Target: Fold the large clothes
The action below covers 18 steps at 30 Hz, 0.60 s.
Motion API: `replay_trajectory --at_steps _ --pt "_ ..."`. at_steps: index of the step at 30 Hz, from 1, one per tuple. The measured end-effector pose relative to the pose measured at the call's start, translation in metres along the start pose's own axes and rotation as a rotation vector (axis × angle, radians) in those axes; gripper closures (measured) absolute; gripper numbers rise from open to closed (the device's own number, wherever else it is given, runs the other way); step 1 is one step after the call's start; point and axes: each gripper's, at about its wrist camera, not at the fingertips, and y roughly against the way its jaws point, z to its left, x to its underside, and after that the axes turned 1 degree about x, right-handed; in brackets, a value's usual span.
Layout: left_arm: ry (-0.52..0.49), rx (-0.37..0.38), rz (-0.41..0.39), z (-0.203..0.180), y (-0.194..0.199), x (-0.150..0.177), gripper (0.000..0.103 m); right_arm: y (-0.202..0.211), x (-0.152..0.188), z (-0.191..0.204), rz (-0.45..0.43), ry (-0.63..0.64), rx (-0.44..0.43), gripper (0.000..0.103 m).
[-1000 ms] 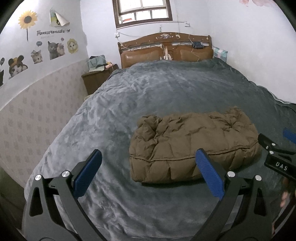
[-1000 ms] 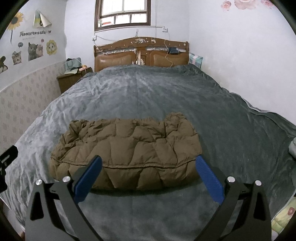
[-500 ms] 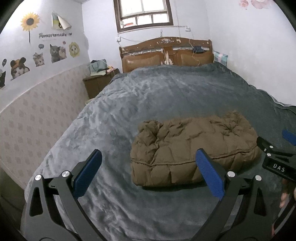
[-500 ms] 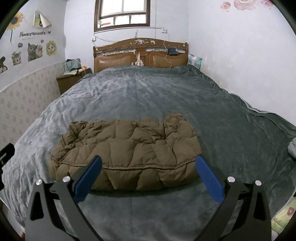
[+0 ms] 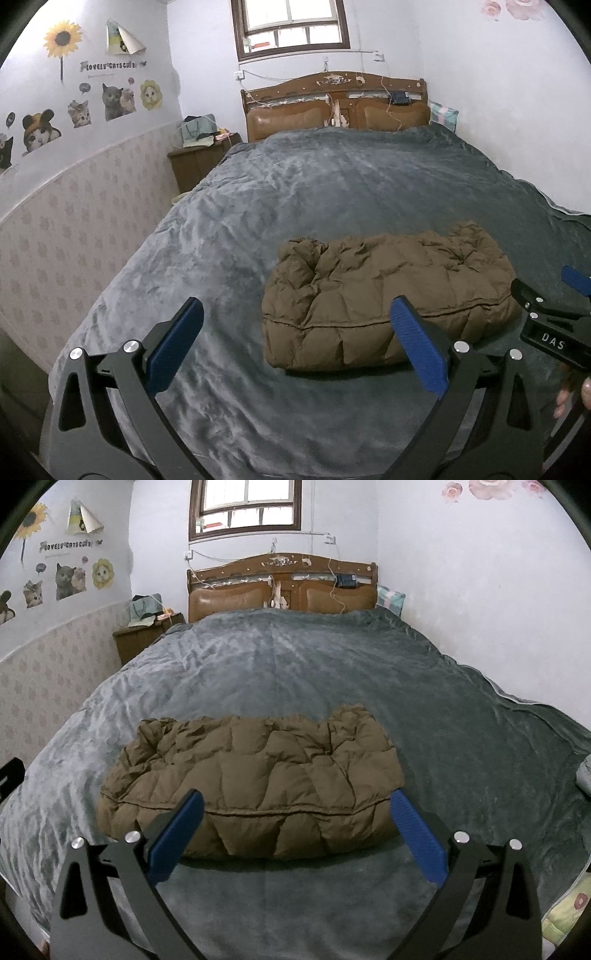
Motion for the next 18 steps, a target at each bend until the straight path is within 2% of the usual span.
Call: replay_trajectory --at_steps 18 --pt "-0.019 -0.013 -0.017 0.0003 0.0032 -0.0016 0.003 0.0069 -0.0048 -0.0014 -0.021 0.002 -0.004 0.002"
